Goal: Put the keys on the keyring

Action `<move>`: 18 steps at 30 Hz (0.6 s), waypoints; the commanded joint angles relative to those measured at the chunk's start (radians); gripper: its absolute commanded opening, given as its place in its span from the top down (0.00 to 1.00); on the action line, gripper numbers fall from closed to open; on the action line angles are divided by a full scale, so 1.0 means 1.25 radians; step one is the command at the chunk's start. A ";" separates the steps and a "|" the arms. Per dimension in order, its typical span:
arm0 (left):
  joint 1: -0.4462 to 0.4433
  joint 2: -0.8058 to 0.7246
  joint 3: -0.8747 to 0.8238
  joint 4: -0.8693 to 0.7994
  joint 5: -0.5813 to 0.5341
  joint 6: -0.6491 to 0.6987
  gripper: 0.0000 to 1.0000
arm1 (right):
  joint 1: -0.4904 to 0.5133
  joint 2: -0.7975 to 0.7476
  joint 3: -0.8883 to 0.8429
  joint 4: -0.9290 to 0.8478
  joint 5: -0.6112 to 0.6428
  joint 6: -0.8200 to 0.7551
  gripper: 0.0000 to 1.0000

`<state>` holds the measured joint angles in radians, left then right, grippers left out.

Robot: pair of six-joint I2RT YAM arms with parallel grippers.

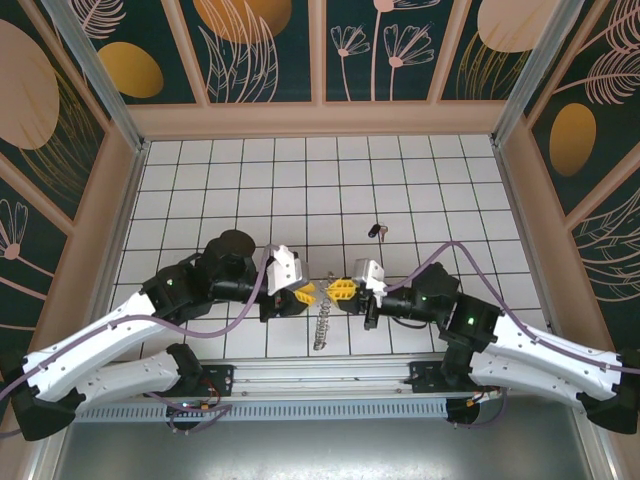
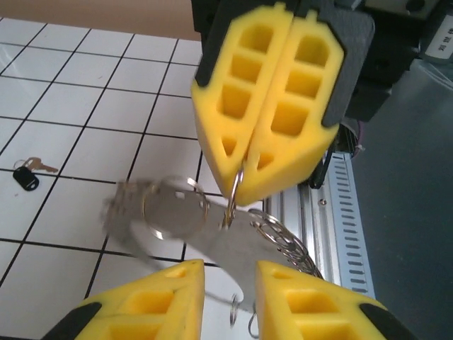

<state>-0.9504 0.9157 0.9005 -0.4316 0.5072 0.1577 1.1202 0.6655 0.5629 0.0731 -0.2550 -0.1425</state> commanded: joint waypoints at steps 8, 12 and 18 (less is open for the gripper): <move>-0.003 -0.059 -0.077 0.230 0.065 -0.104 0.70 | 0.003 -0.029 -0.096 0.270 -0.038 0.054 1.00; -0.004 -0.053 -0.078 0.238 0.072 -0.106 0.70 | 0.002 -0.029 -0.128 0.348 -0.049 0.071 1.00; -0.004 -0.053 -0.083 0.250 0.072 -0.105 0.71 | 0.002 -0.033 -0.150 0.400 -0.066 0.080 1.00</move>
<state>-0.9504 0.8532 0.8055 -0.1661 0.5724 0.0399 1.1202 0.6472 0.3901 0.4316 -0.3126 -0.0654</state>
